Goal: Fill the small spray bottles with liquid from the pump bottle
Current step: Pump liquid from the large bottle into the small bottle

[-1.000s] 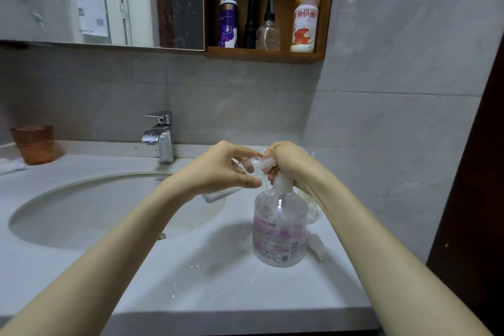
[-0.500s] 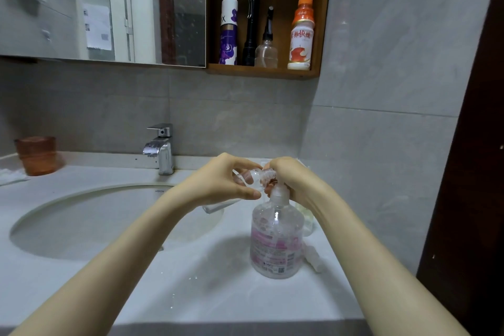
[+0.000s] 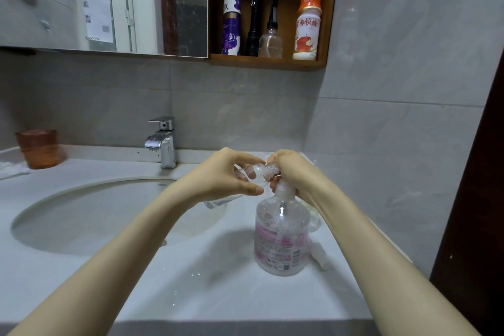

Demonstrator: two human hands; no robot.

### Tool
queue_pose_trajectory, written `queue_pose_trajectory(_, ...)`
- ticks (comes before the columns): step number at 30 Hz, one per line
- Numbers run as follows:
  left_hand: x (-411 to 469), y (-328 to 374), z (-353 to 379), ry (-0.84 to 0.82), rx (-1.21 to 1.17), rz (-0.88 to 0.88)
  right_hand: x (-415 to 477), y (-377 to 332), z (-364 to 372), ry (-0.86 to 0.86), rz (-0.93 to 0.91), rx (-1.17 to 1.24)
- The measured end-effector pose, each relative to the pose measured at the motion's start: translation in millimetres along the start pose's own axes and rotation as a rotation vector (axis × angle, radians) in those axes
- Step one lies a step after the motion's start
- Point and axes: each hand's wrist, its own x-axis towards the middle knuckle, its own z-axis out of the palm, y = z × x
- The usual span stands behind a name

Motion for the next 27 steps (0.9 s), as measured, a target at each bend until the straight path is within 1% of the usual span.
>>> queue_pose_trajectory(4,0.0,1.1,-1.0,0.003,0.006,0.003,-0.3,-0.9,1.1,0.025,0.005,0.007)
queue_pose_trajectory(6,-0.7,2.4,-1.2,-0.001,0.009,0.006,-1.4,-1.7,1.2,0.030,0.039,0.027)
queue_pose_trajectory(8,-1.3,3.0,-1.8,0.001,0.006,0.006,-5.6,-4.5,0.7,0.005,0.125,0.052)
queue_pose_trajectory(10,-1.9,3.4,-3.4,0.003,0.004,0.004,-11.0,-8.2,-0.1,-0.029,0.228,0.168)
queue_pose_trajectory(11,-2.1,3.3,-4.2,0.003,0.005,0.002,-11.8,-9.0,-0.9,-0.031,0.238,0.223)
queue_pose_trajectory(12,-2.4,3.3,-4.8,0.001,0.007,0.001,-10.9,-8.6,-1.5,-0.021,0.231,0.233)
queue_pose_trajectory(17,-3.3,1.6,-6.0,0.007,0.011,0.007,-7.5,-13.3,-0.5,0.009,0.202,0.104)
queue_pose_trajectory(21,-1.6,0.7,-5.5,0.011,0.003,0.007,-3.8,-18.5,0.7,-0.015,0.192,-0.089)
queue_pose_trajectory(25,0.4,1.3,-5.4,0.013,-0.004,0.011,-2.4,-11.1,-0.6,0.027,0.082,0.020)
queue_pose_trajectory(27,2.1,1.2,-4.5,0.011,0.010,0.018,-2.2,-6.6,-1.1,0.021,0.045,0.013)
